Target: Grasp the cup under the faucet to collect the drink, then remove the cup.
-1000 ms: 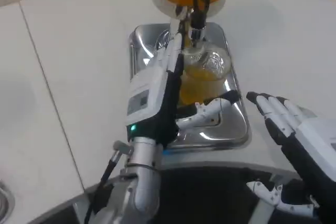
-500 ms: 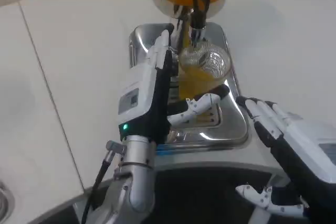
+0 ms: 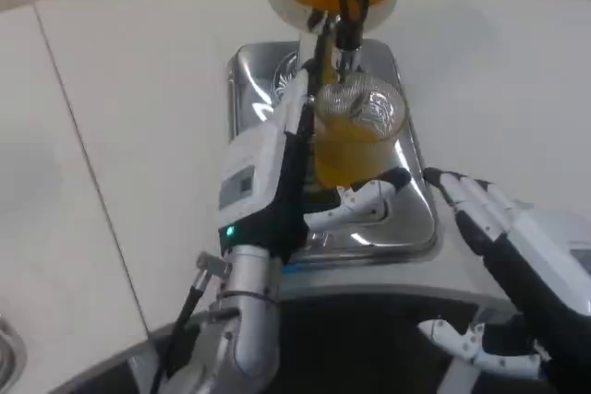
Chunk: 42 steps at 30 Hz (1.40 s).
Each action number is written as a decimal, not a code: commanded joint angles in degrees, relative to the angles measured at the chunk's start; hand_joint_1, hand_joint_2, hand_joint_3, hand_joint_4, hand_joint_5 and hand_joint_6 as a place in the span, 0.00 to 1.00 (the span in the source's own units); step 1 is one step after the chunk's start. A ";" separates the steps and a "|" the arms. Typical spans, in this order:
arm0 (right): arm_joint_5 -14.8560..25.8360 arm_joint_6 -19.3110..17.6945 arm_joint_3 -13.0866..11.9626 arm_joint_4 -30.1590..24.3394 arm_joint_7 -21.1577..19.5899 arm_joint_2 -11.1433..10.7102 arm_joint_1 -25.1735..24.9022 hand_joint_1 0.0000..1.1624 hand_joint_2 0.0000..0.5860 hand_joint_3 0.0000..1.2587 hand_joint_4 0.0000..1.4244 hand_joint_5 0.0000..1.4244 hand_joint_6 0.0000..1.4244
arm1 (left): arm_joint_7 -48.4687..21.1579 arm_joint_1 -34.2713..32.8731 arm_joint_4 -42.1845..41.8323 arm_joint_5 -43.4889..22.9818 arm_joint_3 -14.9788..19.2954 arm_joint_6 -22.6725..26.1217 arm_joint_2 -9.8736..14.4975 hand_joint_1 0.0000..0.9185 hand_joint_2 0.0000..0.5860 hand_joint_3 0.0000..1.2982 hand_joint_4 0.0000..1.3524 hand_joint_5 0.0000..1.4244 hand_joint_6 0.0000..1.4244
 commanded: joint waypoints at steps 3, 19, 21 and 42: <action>-0.52 0.96 0.06 -0.57 0.78 0.18 -0.37 0.48 0.64 0.00 0.00 0.00 0.04 | 1.03 -2.74 3.43 -0.33 -0.20 0.38 -1.85 0.43 0.07 0.00 0.00 0.10 0.13; -0.23 7.02 -0.51 -0.33 2.92 1.86 -2.49 0.47 0.63 0.00 0.00 0.00 0.05 | 3.33 -6.17 8.56 0.87 -2.19 7.96 -5.65 0.39 0.07 0.00 0.00 0.17 0.20; -0.08 7.49 -0.65 0.86 3.53 0.86 -4.29 0.47 0.64 0.00 0.00 0.00 0.05 | 3.67 -6.97 9.98 0.56 -2.28 8.68 -6.01 0.40 0.07 0.00 0.00 0.19 0.22; 1.20 11.39 -0.03 7.17 4.06 -2.26 -10.89 0.46 0.66 0.00 0.00 0.00 0.06 | 23.89 -9.36 19.99 -0.62 -1.26 1.19 -9.93 0.59 0.12 0.79 0.82 1.00 1.00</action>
